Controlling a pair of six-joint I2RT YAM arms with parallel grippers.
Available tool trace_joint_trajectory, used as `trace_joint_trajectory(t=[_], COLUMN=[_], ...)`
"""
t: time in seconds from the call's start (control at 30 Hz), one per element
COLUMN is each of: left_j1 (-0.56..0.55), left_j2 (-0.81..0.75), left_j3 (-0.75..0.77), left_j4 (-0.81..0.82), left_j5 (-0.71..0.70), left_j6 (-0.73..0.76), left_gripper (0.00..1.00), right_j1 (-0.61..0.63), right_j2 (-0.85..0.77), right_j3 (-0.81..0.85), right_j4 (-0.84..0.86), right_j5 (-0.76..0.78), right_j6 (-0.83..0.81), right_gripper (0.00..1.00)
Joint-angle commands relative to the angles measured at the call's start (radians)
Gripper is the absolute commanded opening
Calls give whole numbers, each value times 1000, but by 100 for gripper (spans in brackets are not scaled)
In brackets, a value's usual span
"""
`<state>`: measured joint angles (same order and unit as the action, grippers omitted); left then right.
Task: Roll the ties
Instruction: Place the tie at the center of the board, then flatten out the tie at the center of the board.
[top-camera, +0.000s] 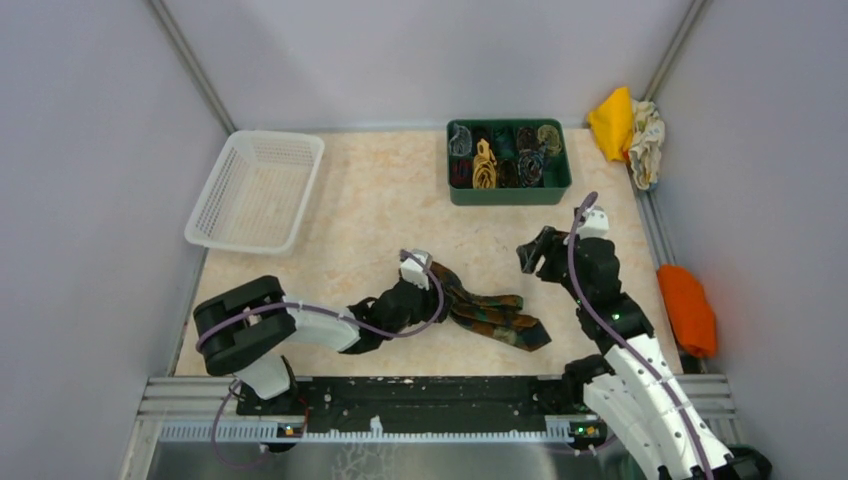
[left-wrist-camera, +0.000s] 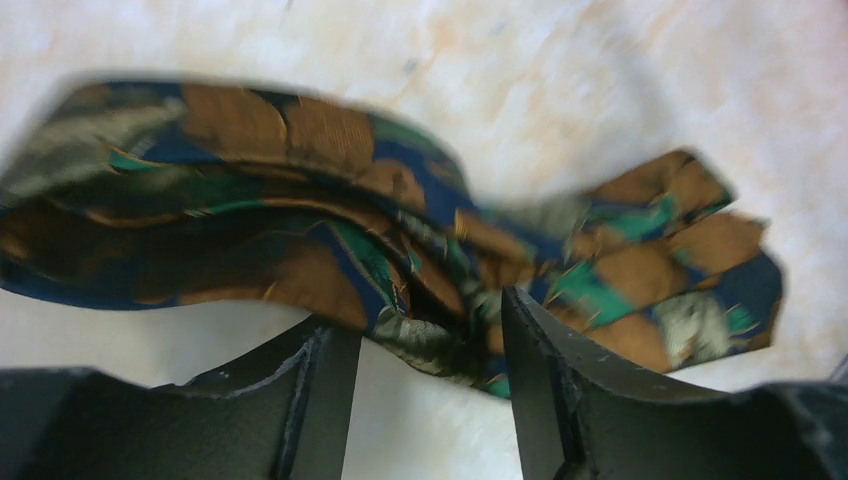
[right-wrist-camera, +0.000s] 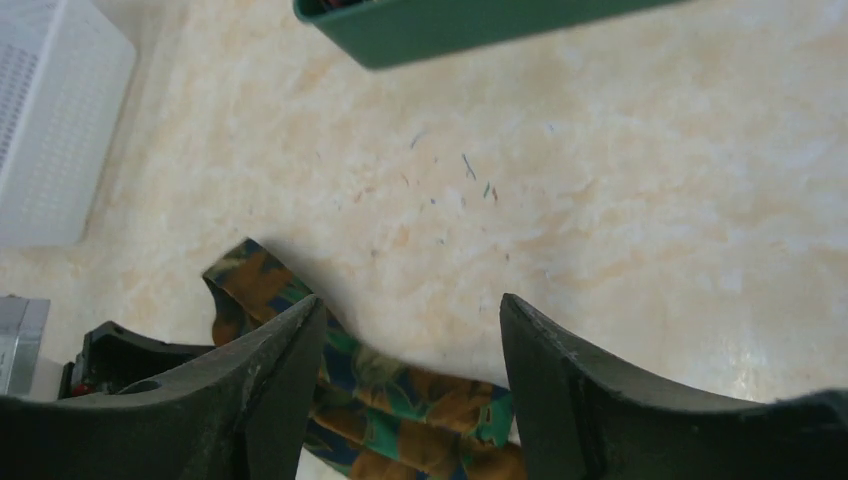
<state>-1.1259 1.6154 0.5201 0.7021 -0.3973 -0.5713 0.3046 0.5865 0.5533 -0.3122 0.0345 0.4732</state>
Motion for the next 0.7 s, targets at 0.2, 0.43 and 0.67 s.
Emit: trace_joint_trajectory(t=[0.2, 0.43, 0.67], left_j1=[-6, -8, -11], left_j2=[-209, -251, -342], left_j3=[-127, -166, -134], left_j4=[-248, -277, -356], left_j5=[27, 37, 44], left_j6=[-170, -184, -190], left_gripper=[60, 60, 59], right_j1=[18, 234, 552], right_j2=[-9, 24, 258], right_j3=[-5, -108, -138], right_j4=[-149, -168, -104], right_j5=[-194, -208, 0], right_j6=[54, 189, 318], right_gripper=[0, 0, 0])
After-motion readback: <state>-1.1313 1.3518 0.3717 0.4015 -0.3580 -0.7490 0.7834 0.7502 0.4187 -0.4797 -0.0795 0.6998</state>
